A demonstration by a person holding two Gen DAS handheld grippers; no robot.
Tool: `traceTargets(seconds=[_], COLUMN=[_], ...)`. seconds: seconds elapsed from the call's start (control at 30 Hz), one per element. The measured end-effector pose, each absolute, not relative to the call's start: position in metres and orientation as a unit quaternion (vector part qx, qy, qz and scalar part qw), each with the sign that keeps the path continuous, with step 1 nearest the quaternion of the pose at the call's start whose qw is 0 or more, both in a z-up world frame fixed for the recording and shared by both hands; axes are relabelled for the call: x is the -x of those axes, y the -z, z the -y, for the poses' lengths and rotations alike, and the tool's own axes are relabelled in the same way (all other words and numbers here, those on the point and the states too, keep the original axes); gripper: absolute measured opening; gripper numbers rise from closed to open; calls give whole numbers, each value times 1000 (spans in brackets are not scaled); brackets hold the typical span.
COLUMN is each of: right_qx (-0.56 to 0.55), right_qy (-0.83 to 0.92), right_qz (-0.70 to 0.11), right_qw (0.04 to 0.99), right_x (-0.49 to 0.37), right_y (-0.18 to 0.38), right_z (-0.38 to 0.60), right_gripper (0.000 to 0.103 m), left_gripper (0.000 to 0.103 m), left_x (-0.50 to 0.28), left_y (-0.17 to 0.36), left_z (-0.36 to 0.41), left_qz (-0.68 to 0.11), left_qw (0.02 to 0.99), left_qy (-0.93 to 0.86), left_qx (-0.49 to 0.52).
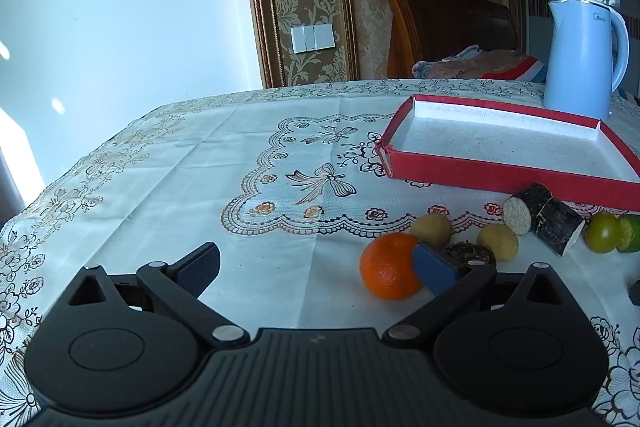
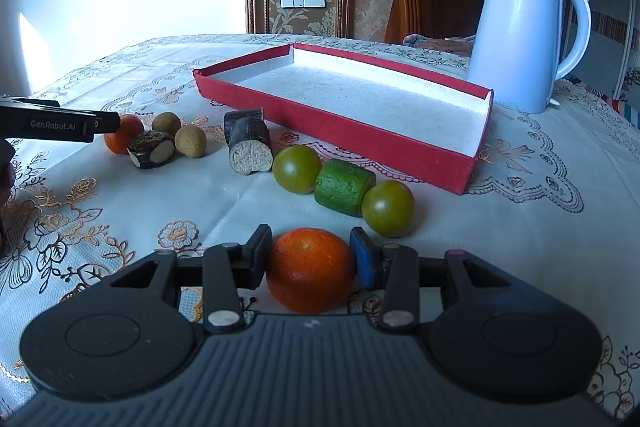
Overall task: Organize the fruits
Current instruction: 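Close the right gripper on a mandarin orange while the left gripper approaches another orange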
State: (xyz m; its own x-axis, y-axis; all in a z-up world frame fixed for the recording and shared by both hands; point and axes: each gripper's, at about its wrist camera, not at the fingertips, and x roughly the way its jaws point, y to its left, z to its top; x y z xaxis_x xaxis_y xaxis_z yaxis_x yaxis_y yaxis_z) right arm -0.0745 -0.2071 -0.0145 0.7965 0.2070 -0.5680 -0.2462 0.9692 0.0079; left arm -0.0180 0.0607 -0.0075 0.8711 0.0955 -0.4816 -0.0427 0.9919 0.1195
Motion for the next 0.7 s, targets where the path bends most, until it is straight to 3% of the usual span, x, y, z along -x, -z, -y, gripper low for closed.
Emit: traceTargets(seconds=[0.57, 0.67, 0.7], right_qx=[38, 43, 43], right_qy=[-119, -118, -118], right_qz=[-295, -295, -295], right_qw=[947, 947, 947], right_x=[74, 75, 75], right_y=[15, 15, 15], right_z=[206, 205, 205], right_gripper=[40, 40, 40], left_gripper=[103, 95, 87], left_x=[5, 6, 6], left_y=[12, 11, 10], left_z=[-63, -68, -69], left_qz=[-288, -292, -293], left_qw=[957, 956, 955], left_qy=[11, 33, 45], left_qx=[-32, -18, -10])
